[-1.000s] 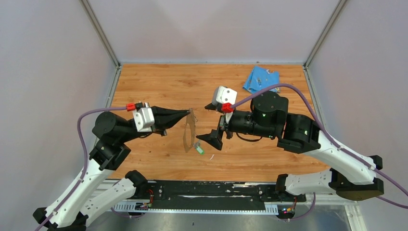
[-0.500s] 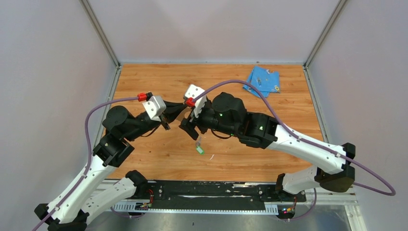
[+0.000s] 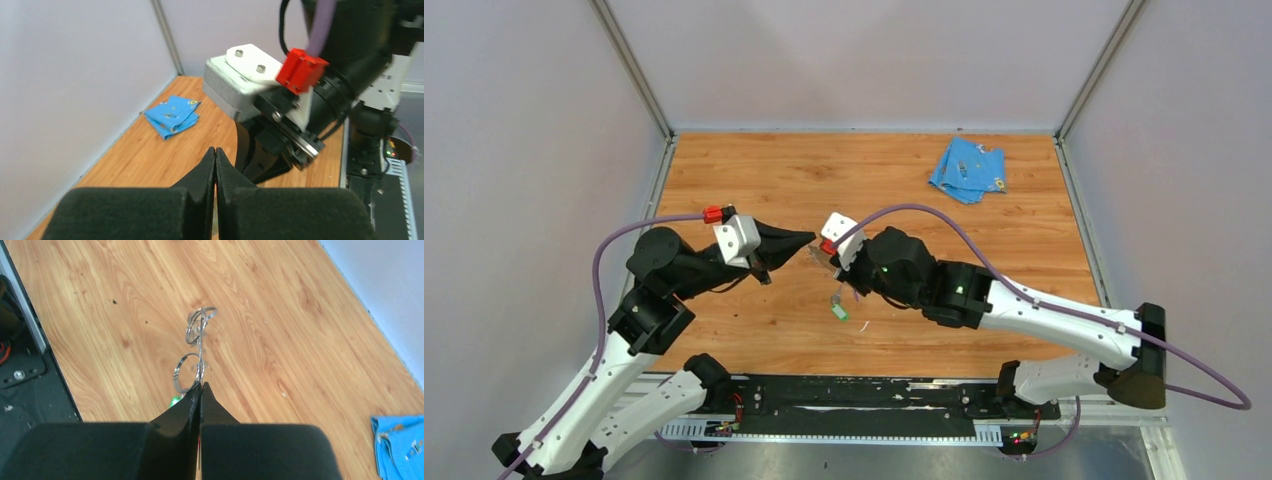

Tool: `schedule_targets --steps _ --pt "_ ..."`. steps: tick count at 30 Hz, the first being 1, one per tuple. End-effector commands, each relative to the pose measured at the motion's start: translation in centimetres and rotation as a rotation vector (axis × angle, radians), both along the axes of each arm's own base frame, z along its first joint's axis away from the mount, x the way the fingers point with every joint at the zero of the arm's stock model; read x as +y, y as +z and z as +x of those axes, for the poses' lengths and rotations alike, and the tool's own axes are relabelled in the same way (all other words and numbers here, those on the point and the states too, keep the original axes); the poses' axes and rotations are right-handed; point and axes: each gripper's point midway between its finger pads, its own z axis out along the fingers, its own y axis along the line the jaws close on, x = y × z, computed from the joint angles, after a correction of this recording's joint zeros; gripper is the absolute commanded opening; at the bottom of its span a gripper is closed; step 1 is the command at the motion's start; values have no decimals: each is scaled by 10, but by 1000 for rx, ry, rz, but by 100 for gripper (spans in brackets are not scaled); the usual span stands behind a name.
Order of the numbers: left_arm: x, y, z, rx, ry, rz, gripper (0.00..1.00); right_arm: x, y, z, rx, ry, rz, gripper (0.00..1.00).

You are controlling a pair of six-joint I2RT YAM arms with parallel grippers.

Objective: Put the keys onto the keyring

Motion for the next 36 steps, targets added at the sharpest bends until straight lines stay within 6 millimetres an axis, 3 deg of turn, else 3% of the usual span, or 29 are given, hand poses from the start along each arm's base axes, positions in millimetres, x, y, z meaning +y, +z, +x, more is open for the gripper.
schedule_targets --steps 1,3,6,9,14,16,18,21,24,25,27,29,32,34,36 --pt "-5 13 -36 -53 -170 -7 3 -32 38 9 -61 -107 154 0" --pt "-7 6 -49 -55 -239 10 18 -42 30 12 -57 -140 144 0" --pt "-7 4 -62 -32 -290 8 61 -60 4 23 -50 -221 73 1" --pt "-6 9 -72 -33 -331 0 98 -77 -25 38 -21 -280 21 1" --pt "2 19 -104 -247 -449 34 100 -108 -73 59 71 -383 -6 1" --pt "5 13 -114 -372 -494 88 100 -116 -85 62 95 -414 -4 19" --pt "8 4 -112 -473 -487 162 100 -120 -92 63 130 -440 14 47" --pt "10 -1 -109 -577 -480 236 92 -124 -89 62 133 -445 31 66" --pt "10 2 -100 -655 -445 271 79 -131 -80 62 131 -462 34 79" --pt "11 1 -97 -680 -430 286 78 -135 -78 62 140 -474 40 96" --pt "12 -2 -89 -699 -390 314 80 -145 -76 64 173 -514 76 100" --pt "14 -11 -73 -675 -322 348 99 -162 -79 72 181 -596 80 100" --pt "19 -24 -17 -393 -52 316 100 -197 -87 89 152 -782 59 100" --pt "33 -59 30 -188 155 383 100 -227 -94 102 94 -934 44 100" --pt "50 -94 62 6 260 406 100 -257 -102 110 28 -1077 46 100"
